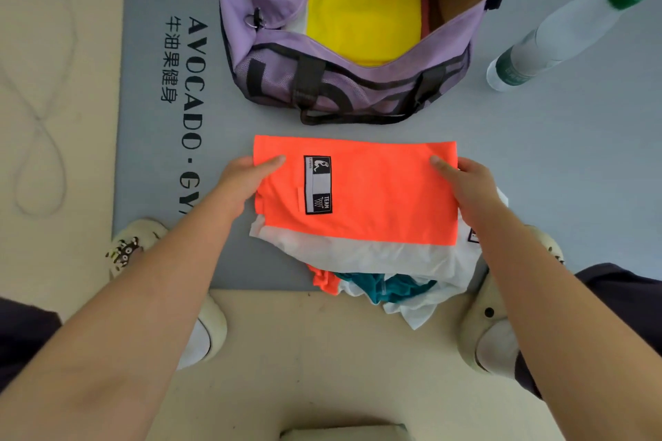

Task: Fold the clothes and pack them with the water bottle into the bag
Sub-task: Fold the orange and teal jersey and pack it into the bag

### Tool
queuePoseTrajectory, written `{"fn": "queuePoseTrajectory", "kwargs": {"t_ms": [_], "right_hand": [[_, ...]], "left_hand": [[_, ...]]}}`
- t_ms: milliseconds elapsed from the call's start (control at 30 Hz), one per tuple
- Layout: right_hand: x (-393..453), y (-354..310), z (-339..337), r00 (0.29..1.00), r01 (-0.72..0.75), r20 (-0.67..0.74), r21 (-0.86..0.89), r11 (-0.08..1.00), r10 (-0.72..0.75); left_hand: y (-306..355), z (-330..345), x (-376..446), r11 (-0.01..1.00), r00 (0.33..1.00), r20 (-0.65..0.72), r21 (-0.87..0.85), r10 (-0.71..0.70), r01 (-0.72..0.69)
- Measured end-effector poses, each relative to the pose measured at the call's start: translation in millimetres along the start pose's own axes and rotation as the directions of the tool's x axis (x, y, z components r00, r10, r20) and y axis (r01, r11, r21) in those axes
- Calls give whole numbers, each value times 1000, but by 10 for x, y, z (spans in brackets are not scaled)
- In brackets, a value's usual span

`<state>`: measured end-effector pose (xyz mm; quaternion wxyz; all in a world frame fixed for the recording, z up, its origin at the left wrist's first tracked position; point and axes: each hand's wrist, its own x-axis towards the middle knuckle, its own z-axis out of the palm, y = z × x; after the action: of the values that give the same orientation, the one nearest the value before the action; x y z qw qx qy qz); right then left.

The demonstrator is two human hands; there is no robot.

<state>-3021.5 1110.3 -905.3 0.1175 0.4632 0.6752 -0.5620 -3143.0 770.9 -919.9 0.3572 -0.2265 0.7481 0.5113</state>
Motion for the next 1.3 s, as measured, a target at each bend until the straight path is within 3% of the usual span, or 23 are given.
{"fn": "queuePoseTrajectory", "kwargs": {"t_ms": [167, 300, 367, 467, 567, 667, 767, 833, 967, 1133, 1300], "right_hand": [[-93, 144, -129, 983, -112, 115, -258, 960, 145], [-213, 243, -109, 996, -82, 0, -269, 960, 85], [-273, 260, -62, 997, -61, -57, -263, 963, 47], [-382, 333, -17, 994, -58, -110, -294, 954, 27], [-541, 440, -3, 989, -84, -144, -363, 928, 33], [-725, 553, 23, 979, -100, -200, -364, 926, 28], [-867, 632, 17, 963, -56, -266, -365, 929, -46], [-920, 648, 1, 975, -83, -222, -361, 929, 1], [-962, 661, -54, 987, -140, -124, -345, 928, 102], [-1015, 734, -147, 981, -188, -71, -163, 969, 178], [-1042, 797, -165, 970, -227, 51, -154, 962, 237]], "left_hand": [[-206, 12, -84, 964, 984, 135, 255, -115, 78], [-242, -6, -139, 995, 998, -53, 97, -24, 30], [-297, -23, -231, 994, 992, -121, 107, -21, 34], [-484, -68, -438, 979, 989, -109, 166, -103, 120], [-721, -73, -630, 963, 982, -7, 194, -190, 188], [-871, 10, -755, 970, 971, 1, 48, -238, 238], [-945, 92, -825, 949, 945, -179, -213, -273, 233], [-994, 100, -855, 932, 914, -291, -308, -283, 190], [-1074, 40, -903, 938, 912, -320, -310, -256, 154], [-1242, -22, -894, 957, 912, -320, -215, -255, 192], [-1096, 47, -715, 986, 957, -238, -39, -167, 162]]}}
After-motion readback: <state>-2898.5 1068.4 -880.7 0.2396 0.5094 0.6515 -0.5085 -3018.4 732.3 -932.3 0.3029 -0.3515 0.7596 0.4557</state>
